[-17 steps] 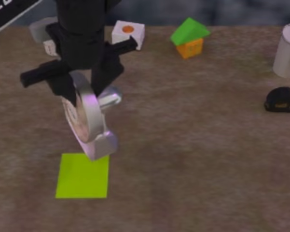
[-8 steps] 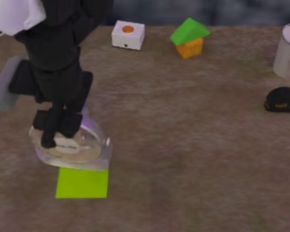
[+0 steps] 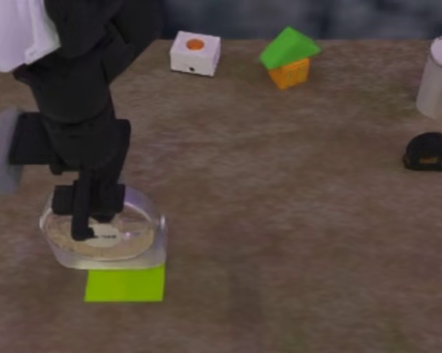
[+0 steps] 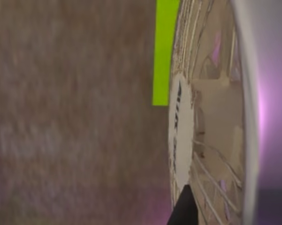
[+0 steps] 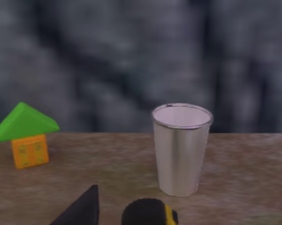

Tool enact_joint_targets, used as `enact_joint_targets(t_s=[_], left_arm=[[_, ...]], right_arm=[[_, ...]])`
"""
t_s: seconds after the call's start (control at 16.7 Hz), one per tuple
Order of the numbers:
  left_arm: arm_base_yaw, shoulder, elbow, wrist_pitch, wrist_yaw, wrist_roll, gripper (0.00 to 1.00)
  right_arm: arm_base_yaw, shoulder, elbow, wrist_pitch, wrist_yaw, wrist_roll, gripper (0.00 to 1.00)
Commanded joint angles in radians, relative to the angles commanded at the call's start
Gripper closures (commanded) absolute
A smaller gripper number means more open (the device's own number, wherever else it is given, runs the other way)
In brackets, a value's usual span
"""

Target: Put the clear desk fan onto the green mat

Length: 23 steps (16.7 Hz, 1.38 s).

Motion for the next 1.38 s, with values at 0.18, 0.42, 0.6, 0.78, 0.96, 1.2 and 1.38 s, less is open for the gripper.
enact_joint_targets(t_s=[0.18, 0.42, 0.6, 0.78, 0.96, 1.2, 1.38], left_arm=[[-0.004, 0.004, -0.001, 0.001, -0.001, 0.002, 1.0], [0.005, 0.008, -0.064, 0.073, 0.0, 0.006, 1.0], [0.009, 0.013, -0.116, 0.13, 0.0, 0.012, 1.0], [0.011, 0.014, -0.122, 0.136, 0.0, 0.011, 1.0], [0.011, 0.014, -0.122, 0.136, 0.0, 0.011, 0.85], [0.011, 0.014, -0.122, 0.136, 0.0, 0.011, 0.55], [0.011, 0.014, -0.122, 0.136, 0.0, 0.011, 0.32]], right_arm=[[0.0, 0.0, 0.0, 0.0, 0.0, 0.0, 0.0], [0.0, 0.0, 0.0, 0.0, 0.0, 0.0, 0.0], [0.0, 0.0, 0.0, 0.0, 0.0, 0.0, 0.0], [0.0, 0.0, 0.0, 0.0, 0.0, 0.0, 0.0], [0.0, 0.0, 0.0, 0.0, 0.0, 0.0, 0.0], [0.0, 0.0, 0.0, 0.0, 0.0, 0.0, 0.0], [0.0, 0.0, 0.0, 0.0, 0.0, 0.0, 0.0]])
